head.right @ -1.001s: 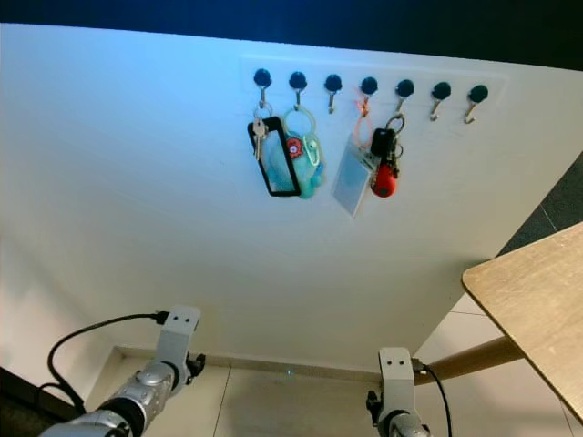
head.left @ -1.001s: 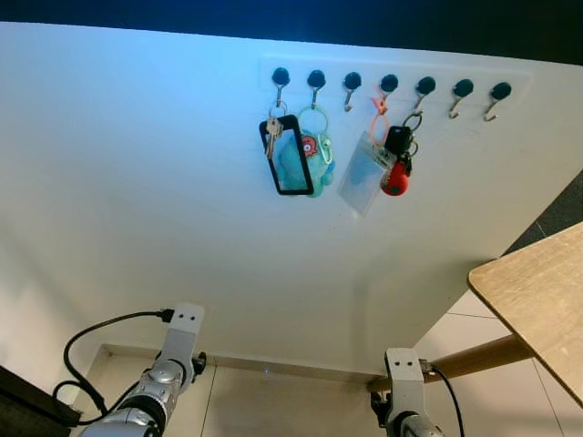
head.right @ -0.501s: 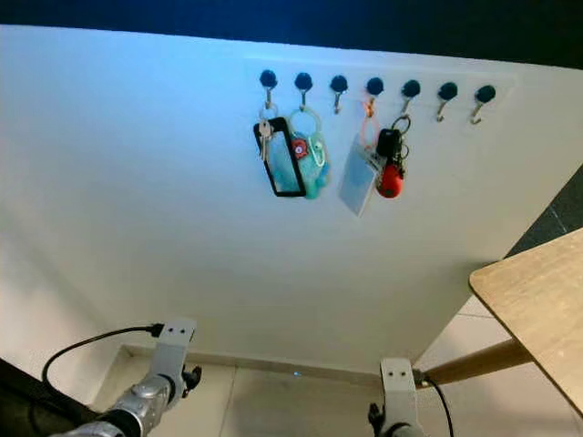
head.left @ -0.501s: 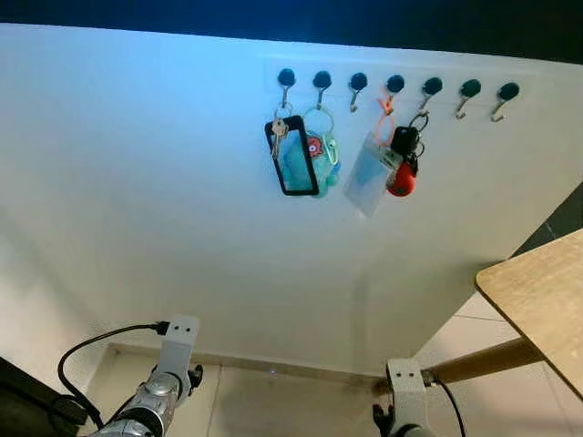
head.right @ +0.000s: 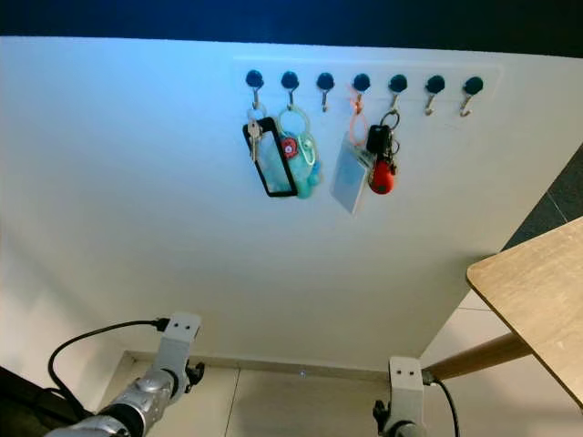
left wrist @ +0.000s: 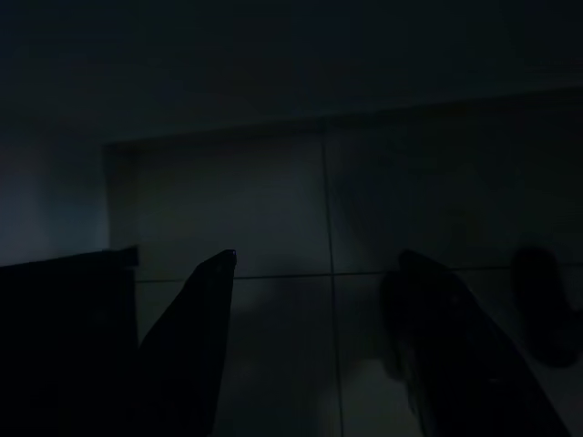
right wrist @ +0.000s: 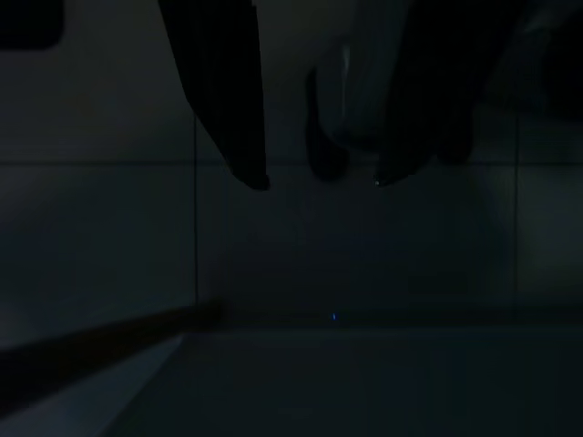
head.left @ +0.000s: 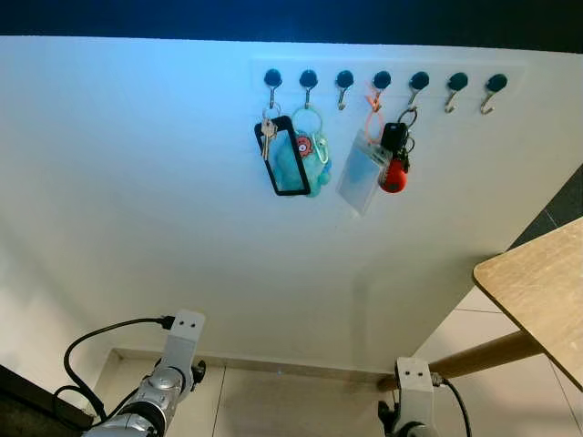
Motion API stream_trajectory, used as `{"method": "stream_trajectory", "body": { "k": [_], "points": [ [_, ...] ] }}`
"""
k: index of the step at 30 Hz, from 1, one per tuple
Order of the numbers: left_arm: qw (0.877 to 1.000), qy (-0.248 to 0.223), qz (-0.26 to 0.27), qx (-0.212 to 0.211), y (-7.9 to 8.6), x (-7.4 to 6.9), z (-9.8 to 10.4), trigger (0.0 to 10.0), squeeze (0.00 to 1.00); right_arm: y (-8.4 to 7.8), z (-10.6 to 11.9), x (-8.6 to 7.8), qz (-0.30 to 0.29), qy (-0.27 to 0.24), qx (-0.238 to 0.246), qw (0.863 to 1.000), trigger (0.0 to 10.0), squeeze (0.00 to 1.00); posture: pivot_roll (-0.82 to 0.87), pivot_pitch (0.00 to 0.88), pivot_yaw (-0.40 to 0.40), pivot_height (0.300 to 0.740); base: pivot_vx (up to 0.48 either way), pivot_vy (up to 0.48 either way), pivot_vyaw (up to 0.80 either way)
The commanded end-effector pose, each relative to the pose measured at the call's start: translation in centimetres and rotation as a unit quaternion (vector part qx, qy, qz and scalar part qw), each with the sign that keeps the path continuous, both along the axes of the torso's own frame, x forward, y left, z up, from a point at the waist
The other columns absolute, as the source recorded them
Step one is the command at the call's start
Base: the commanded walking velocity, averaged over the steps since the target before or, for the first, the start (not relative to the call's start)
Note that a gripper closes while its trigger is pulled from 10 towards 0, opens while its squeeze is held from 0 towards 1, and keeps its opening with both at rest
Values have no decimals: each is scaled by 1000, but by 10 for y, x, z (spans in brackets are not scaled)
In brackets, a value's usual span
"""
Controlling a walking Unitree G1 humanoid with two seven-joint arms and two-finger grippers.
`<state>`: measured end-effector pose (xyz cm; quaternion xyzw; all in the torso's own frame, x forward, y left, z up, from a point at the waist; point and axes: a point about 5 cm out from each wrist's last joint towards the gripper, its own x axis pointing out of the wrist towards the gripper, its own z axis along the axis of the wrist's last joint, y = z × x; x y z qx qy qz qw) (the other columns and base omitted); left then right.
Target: Hang keys on a hook
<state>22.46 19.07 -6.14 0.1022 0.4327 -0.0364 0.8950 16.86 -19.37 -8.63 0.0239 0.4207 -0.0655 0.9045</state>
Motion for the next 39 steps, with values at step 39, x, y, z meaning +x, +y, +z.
{"method": "stream_trajectory", "body": {
  "k": [39],
  "points": [
    [999,19,37,-4,2,-24,-13,10000,0,-3,-5,-12,21,27,-13,999,10000,0,103,0,-65,740,0,0,0]
  ]
}}
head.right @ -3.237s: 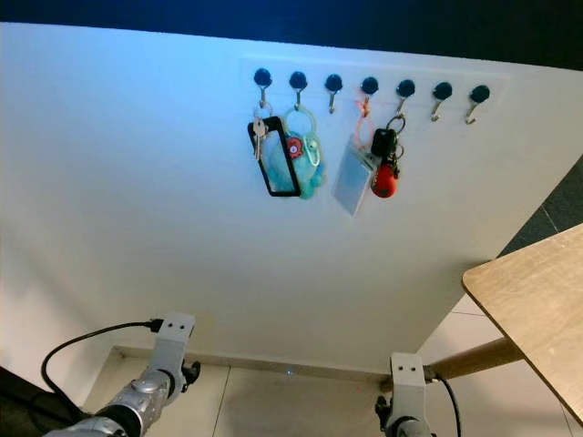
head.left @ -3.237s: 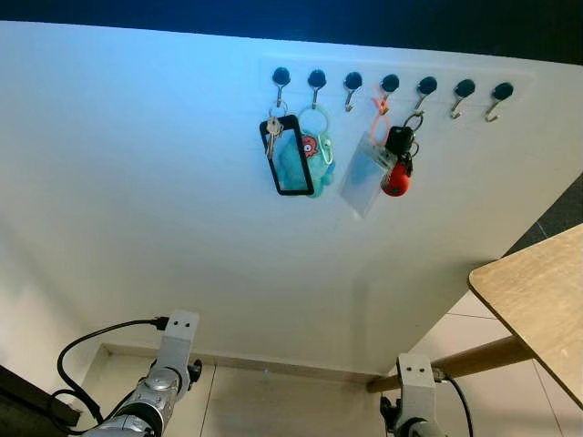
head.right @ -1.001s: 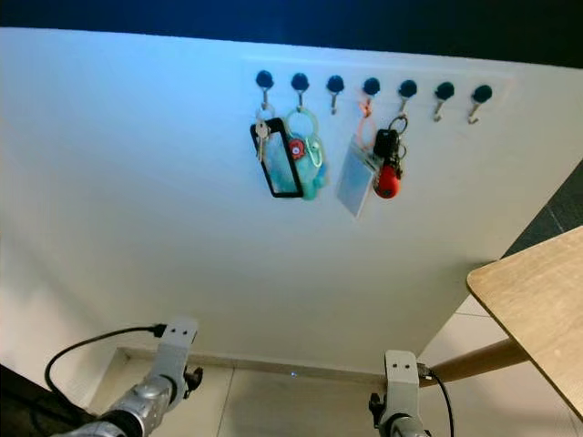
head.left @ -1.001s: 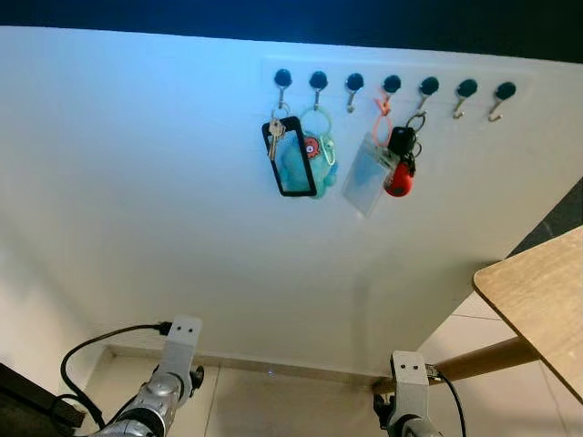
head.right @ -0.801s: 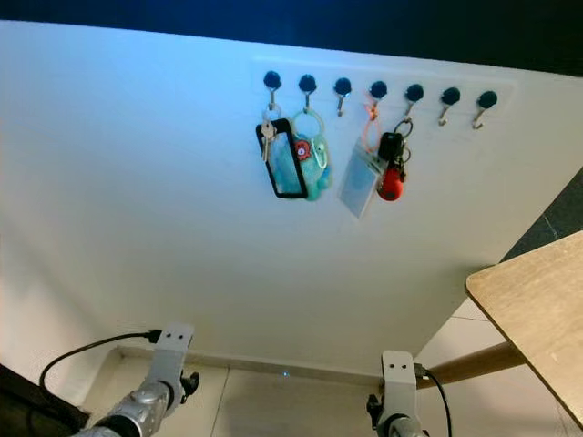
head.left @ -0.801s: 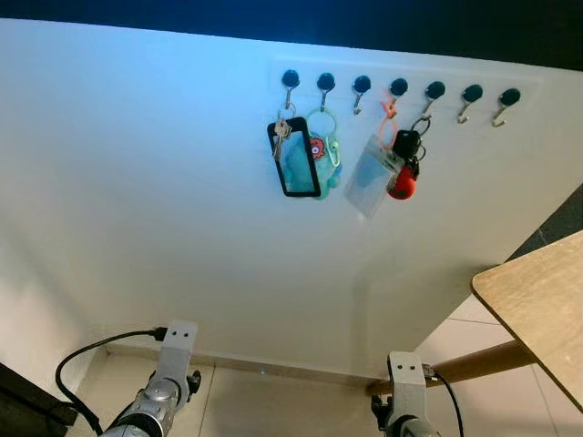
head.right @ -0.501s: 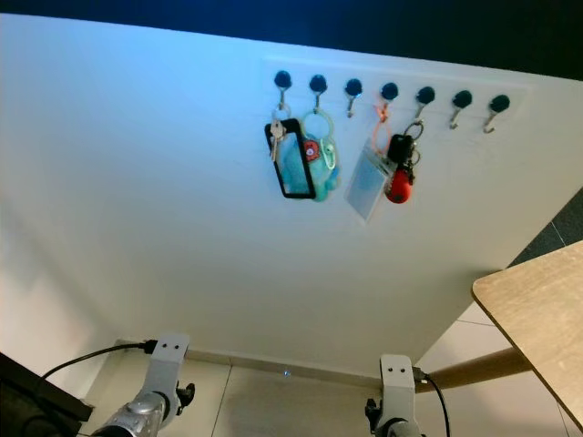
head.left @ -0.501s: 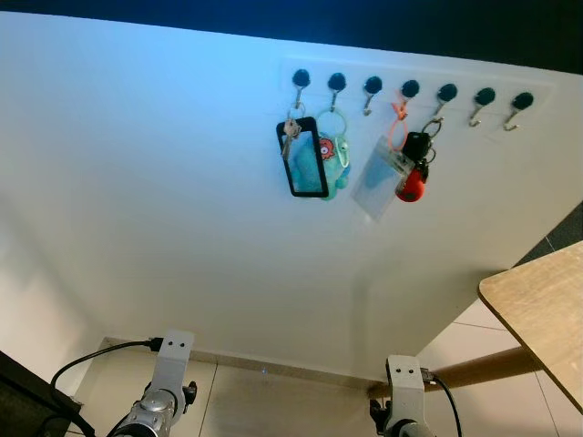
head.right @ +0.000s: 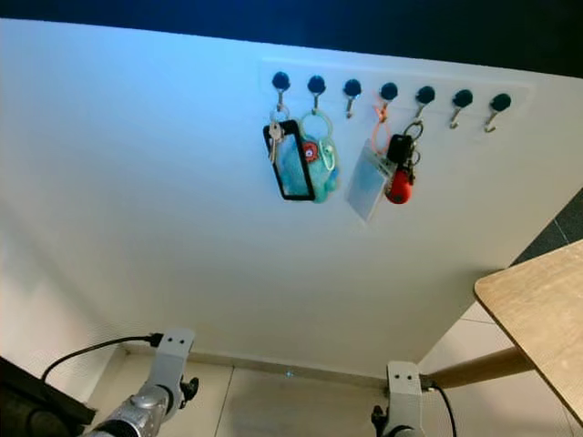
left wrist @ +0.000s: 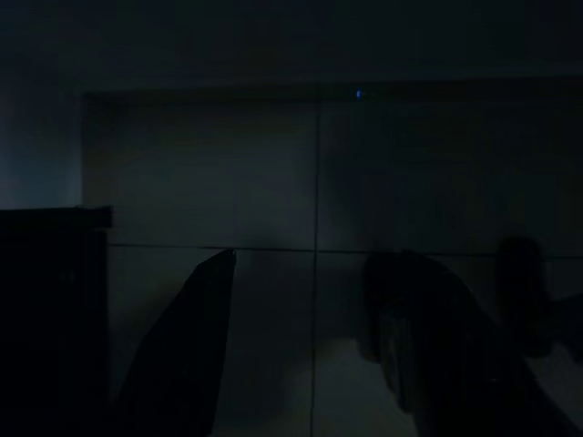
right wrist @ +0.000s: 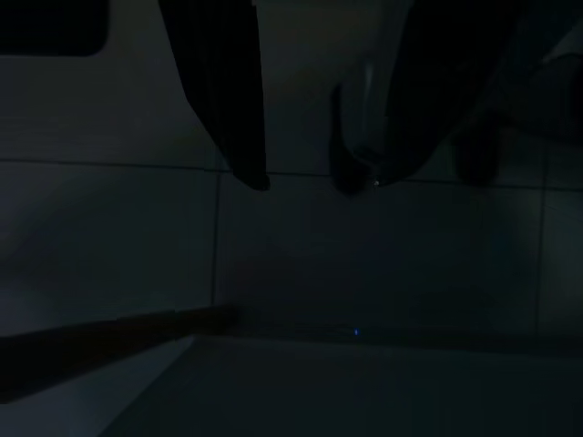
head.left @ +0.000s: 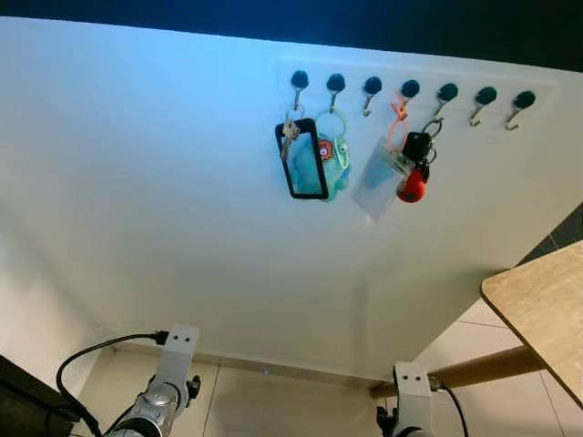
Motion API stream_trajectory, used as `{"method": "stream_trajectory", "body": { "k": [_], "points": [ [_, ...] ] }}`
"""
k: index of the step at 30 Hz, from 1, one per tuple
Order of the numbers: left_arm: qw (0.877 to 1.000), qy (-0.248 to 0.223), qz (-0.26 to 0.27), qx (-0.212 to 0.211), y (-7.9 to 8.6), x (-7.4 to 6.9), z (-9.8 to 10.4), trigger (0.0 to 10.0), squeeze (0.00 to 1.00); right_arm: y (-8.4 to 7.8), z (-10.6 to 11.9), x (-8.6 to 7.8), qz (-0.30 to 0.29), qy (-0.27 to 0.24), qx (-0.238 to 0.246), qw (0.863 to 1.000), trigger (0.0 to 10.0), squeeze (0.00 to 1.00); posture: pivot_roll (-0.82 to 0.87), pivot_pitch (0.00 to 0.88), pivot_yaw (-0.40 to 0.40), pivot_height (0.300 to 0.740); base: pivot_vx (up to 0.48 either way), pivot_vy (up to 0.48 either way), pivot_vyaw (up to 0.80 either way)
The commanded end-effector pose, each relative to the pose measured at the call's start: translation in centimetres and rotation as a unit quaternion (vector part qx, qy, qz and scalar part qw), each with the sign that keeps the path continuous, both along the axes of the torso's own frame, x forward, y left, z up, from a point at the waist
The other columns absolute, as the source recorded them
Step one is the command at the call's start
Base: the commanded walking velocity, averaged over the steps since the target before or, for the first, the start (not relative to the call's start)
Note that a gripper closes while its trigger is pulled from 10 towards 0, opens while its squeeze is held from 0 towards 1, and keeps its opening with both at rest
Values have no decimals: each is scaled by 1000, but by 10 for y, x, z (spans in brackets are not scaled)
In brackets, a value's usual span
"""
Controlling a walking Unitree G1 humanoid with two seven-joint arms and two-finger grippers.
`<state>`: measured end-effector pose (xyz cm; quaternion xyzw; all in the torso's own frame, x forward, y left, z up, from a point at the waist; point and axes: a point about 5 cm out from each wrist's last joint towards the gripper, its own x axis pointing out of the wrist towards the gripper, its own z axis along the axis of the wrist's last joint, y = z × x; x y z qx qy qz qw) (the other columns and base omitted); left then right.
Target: Hang keys on a hook
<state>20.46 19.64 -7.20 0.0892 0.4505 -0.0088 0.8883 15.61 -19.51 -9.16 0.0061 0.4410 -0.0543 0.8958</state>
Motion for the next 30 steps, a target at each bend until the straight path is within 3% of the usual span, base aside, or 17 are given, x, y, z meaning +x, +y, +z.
{"method": "stream_trajectory", "body": {
  "k": [1,8,17,26,30],
  "points": [
    [1000,3,7,-5,-3,-5,-3,10000,0,-2,1,2,1,3,-3,1000,10000,0,102,0,-52,740,0,0,0],
    [1000,16,2,-1,-1,-12,-7,10000,0,2,4,9,-25,-17,7,1000,10000,0,54,0,-22,740,0,0,0],
    [1000,12,-3,2,-2,-9,-5,10000,0,5,2,6,-31,-15,9,999,10000,0,47,0,9,740,0,0,0],
    [1000,6,-1,7,2,-4,-2,10000,0,7,-1,1,-31,-5,11,999,10000,0,76,0,-8,740,0,0,0],
    [1000,-1,12,12,11,-2,1,10000,0,10,0,4,-3,-2,9,1000,10000,0,88,0,-31,740,0,0,0]
  ]
}}
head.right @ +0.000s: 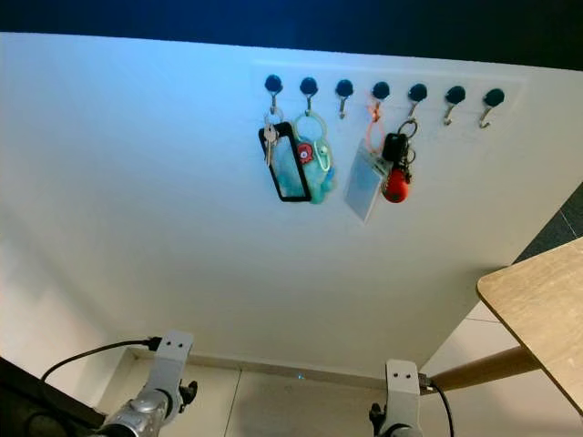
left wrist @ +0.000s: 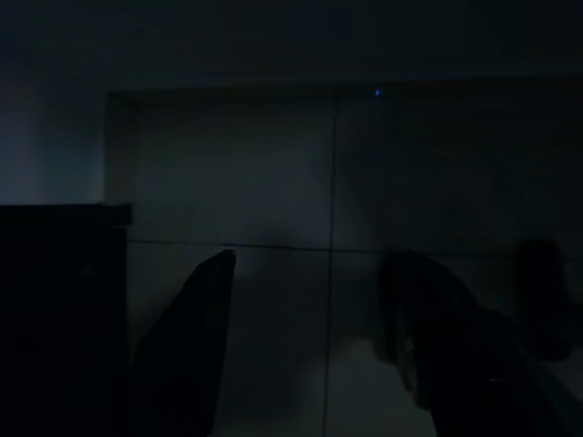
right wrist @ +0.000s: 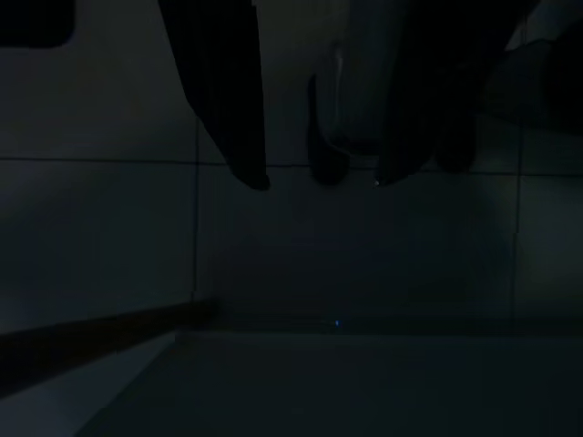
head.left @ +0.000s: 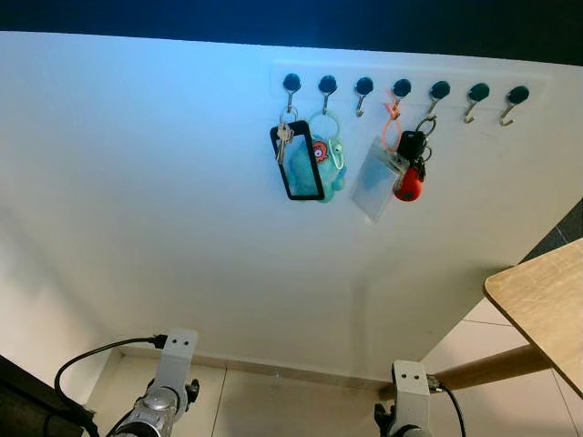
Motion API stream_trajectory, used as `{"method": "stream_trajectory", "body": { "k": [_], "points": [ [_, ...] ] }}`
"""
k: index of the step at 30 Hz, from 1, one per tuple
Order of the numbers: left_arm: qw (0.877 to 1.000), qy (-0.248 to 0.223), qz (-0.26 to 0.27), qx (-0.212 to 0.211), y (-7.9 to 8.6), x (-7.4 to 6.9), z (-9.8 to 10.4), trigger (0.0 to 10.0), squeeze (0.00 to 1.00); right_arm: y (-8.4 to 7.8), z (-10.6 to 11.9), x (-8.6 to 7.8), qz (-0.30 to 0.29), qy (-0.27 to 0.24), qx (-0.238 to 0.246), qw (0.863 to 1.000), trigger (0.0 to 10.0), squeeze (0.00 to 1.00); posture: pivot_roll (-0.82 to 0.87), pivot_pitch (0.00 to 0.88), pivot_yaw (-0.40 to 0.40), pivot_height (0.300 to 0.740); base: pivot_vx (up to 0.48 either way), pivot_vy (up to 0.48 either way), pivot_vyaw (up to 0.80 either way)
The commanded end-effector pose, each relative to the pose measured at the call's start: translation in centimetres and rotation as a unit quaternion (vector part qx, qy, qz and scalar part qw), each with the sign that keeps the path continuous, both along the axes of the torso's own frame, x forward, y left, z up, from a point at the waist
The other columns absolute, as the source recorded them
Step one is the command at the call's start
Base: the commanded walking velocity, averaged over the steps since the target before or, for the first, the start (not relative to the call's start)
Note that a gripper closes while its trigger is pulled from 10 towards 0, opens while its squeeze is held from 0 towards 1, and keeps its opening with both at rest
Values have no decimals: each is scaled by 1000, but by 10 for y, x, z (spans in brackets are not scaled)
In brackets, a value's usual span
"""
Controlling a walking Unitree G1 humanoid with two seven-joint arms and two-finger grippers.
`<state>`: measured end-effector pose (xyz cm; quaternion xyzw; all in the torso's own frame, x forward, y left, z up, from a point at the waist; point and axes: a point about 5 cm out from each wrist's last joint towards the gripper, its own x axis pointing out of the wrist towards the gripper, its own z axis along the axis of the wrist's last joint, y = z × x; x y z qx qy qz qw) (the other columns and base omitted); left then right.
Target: Hang keys on a hook
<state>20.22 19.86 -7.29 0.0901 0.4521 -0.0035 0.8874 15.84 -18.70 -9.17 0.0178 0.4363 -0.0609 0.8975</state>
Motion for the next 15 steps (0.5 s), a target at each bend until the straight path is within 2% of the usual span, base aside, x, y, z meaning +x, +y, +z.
{"method": "stream_trajectory", "body": {
  "k": [1,4,8,12,15],
  "points": [
    [1000,-2,8,8,8,1,2,10000,0,2,0,2,8,3,2,1000,10000,0,88,0,-31,740,0,0,0],
    [1000,-1,12,3,6,-3,0,10000,0,-5,3,7,-1,-6,-4,1000,10000,0,75,0,-12,740,0,0,0],
    [1000,12,-11,5,1,-8,-4,10000,0,-11,3,4,-23,-7,-4,1000,10000,0,55,0,-2,740,0,0,0],
    [1000,10,-15,5,-2,-4,-3,10000,0,-11,3,3,-20,-7,-5,1000,10000,0,49,0,-6,740,0,0,0],
    [1000,-5,-20,1,-7,6,2,10000,0,-8,2,2,-7,-5,-5,1000,10000,0,48,0,-22,740,0,0,0]
  ]
}}
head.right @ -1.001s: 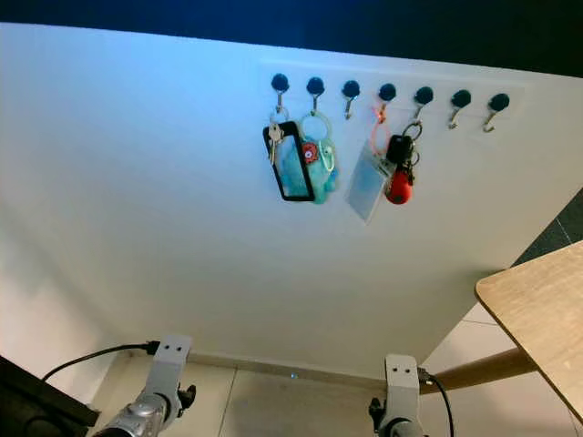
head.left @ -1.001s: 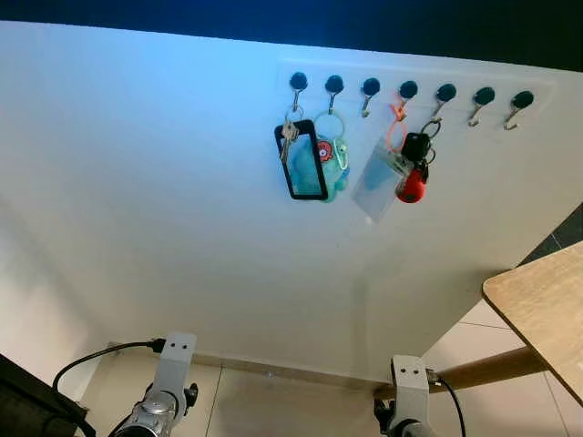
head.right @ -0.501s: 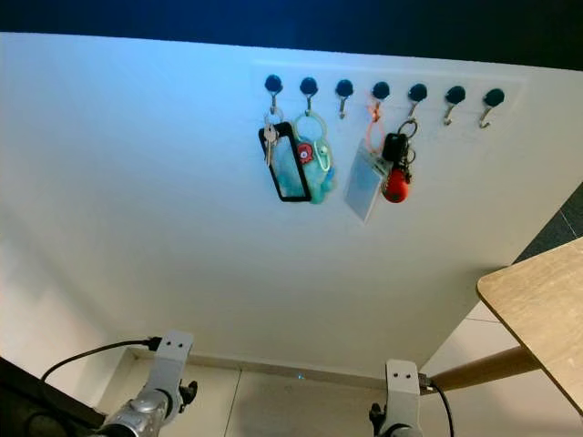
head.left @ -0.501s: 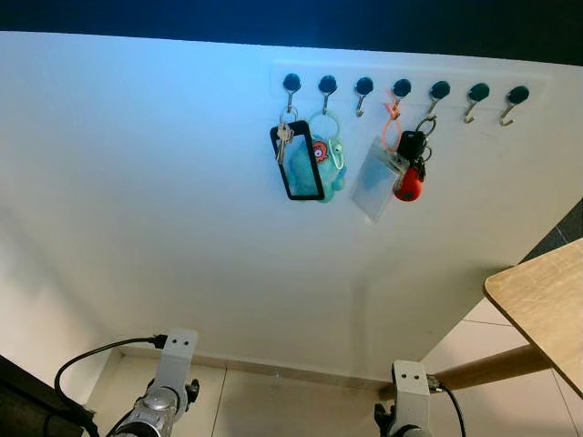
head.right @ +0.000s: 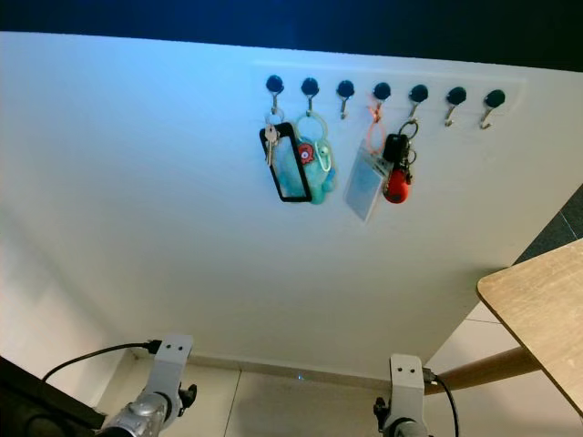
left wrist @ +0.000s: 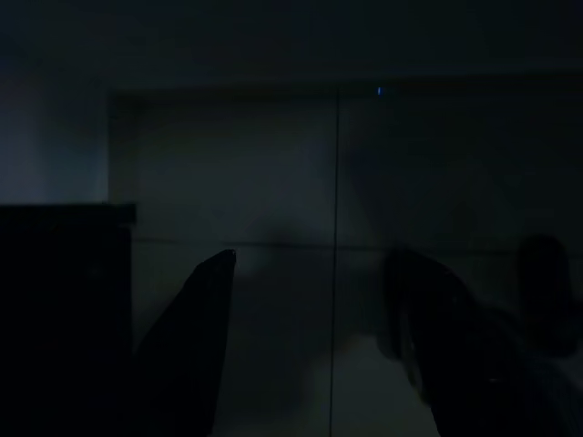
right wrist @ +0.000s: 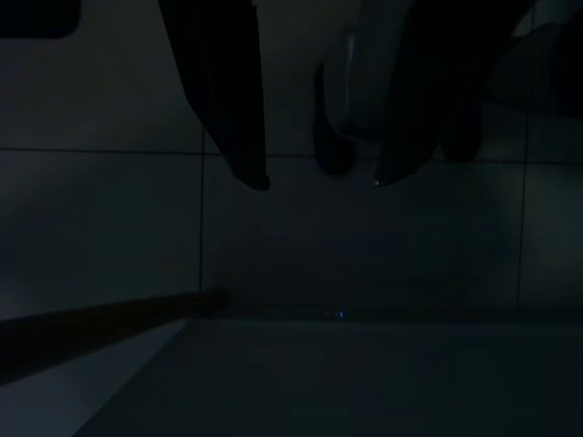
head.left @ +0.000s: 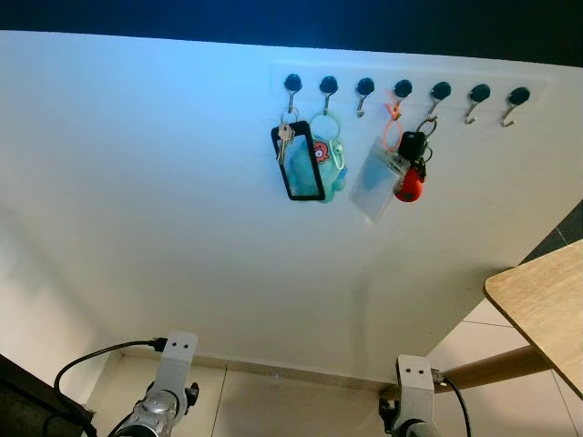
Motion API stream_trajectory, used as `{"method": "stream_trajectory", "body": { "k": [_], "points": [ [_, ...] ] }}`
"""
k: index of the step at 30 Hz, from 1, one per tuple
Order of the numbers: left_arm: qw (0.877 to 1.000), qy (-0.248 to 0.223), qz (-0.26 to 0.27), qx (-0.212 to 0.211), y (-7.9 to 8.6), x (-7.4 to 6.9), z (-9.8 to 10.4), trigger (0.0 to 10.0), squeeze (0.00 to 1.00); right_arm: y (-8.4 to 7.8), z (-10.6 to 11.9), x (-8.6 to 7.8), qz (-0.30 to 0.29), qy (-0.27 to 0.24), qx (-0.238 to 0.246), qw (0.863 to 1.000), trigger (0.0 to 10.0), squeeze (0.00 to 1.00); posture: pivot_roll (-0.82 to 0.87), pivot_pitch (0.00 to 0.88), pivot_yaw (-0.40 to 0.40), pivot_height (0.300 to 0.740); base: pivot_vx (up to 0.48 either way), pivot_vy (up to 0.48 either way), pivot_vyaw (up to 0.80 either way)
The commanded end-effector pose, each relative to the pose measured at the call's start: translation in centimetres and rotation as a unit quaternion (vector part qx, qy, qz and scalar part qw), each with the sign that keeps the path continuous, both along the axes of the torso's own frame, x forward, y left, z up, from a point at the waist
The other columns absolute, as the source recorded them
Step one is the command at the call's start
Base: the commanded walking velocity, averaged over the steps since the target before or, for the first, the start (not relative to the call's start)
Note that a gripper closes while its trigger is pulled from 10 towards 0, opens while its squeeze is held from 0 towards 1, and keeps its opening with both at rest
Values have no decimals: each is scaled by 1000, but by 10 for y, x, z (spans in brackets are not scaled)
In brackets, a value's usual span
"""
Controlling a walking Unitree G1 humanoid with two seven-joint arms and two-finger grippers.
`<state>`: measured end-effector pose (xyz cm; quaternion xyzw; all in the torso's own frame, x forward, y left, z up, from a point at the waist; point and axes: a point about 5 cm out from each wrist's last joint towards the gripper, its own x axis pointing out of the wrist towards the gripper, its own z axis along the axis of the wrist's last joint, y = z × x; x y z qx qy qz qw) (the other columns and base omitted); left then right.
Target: Hang keys on a hook
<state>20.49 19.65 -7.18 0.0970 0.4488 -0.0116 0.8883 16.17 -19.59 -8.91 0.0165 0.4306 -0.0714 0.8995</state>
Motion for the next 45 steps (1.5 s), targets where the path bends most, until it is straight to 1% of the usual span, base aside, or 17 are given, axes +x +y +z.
{"method": "stream_trajectory", "body": {
  "k": [1,4,6,10,11,13,16,18,20,24,28,30,32,37,40,43,45],
  "points": [
    [1000,-5,-9,-3,-5,6,2,10000,0,2,0,-1,4,0,2,1000,10000,0,48,0,-22,740,0,0,0],
    [1000,-14,5,-10,-7,9,4,10000,0,6,0,2,25,1,1,1000,10000,0,59,0,-33,740,0,0,0],
    [1000,-14,6,-10,-7,9,4,10000,0,6,1,5,23,-1,1,1000,10000,0,55,0,-33,740,0,0,0],
    [1000,-11,11,-12,-6,6,3,10000,0,4,3,9,18,-9,0,1000,10000,0,49,0,-24,740,0,0,0],
    [1000,-10,8,-13,-9,6,2,10000,0,-1,6,13,8,-17,-1,1000,10000,0,50,2,-27,740,0,0,0],
    [1000,-9,5,-13,-11,6,2,10000,0,-3,6,12,6,-17,-2,1000,10000,0,50,3,-27,740,0,0,0],
    [1000,-5,5,-13,-11,4,0,10000,0,-5,3,6,8,-7,-7,1000,10000,0,28,0,-13,740,0,0,0],
    [1000,3,-5,-8,-11,1,-1,10000,0,-11,3,3,-30,-9,-5,1000,10000,0,22,0,-6,740,0,0,0],
    [1000,8,-10,-5,-12,0,-2,10000,0,-15,3,1,-45,-9,-5,999,10000,0,20,0,-7,740,0,0,0],
    [1000,3,-6,-8,-12,3,0,10000,0,-14,2,-2,-27,-5,-8,1000,10000,0,17,0,-8,740,0,0,0],
    [1000,-4,-1,-8,-12,8,2,10000,0,-11,2,0,-13,-5,-7,1000,10000,0,24,0,-20,740,0,0,0],
    [1000,-5,9,-12,-12,8,2,10000,0,-11,2,0,-16,-3,-8,1000,10000,0,24,0,-20,740,0,0,0],
    [1000,-5,6,-12,-13,8,2,10000,0,-13,2,0,-22,-3,-8,1000,10000,0,32,0,-27,740,0,0,0],
    [1000,-11,1,-11,-12,11,4,10000,0,-9,6,11,-13,-16,-4,1000,10000,0,35,0,-18,740,0,0,0],
    [1000,-7,-6,-7,-12,10,3,10000,0,-9,8,14,-13,-21,-3,1000,10000,0,45,0,-17,740,0,0,0],
    [1000,-7,-7,-7,-12,10,3,10000,0,-9,7,13,-16,-20,-2,1000,10000,0,43,0,-7,740,0,0,0],
    [1000,-1,-14,-4,-12,7,2,10000,0,-10,5,8,-26,-14,-4,1000,10000,0,17,0,15,740,0,0,0]
  ]
}}
